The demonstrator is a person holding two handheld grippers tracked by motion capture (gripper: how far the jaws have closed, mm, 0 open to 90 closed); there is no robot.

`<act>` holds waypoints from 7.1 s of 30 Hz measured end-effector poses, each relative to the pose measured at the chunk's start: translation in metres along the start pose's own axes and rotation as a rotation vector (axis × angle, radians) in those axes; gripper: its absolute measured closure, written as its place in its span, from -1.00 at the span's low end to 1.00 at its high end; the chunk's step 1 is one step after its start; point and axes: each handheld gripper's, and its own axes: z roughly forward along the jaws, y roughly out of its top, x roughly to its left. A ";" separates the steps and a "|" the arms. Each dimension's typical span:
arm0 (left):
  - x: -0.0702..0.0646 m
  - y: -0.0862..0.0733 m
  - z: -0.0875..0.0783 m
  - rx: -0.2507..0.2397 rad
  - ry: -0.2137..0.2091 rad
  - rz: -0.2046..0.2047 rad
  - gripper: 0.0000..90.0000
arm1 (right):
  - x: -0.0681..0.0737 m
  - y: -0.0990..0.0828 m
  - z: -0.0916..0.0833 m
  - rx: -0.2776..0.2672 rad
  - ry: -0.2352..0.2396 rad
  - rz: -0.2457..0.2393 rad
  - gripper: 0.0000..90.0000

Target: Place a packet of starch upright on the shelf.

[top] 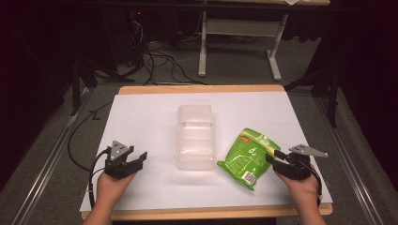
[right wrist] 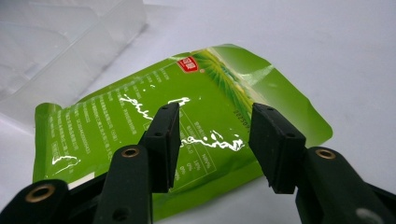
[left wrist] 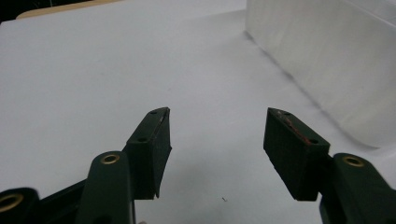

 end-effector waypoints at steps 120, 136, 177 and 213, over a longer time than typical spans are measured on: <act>0.003 -0.009 0.007 0.111 0.035 0.043 -0.18 | -0.063 0.011 0.049 0.148 0.247 0.071 0.45; 0.002 -0.009 0.007 0.112 0.029 0.050 -0.17 | -0.062 0.015 0.051 0.158 0.171 0.040 1.00; -0.002 -0.006 0.001 0.040 0.021 0.084 -0.15 | 0.019 0.084 -0.045 -0.435 0.155 -0.100 1.00; -0.005 -0.005 0.000 0.046 0.012 0.113 -0.15 | 0.031 0.057 -0.028 -0.333 0.000 -0.186 0.17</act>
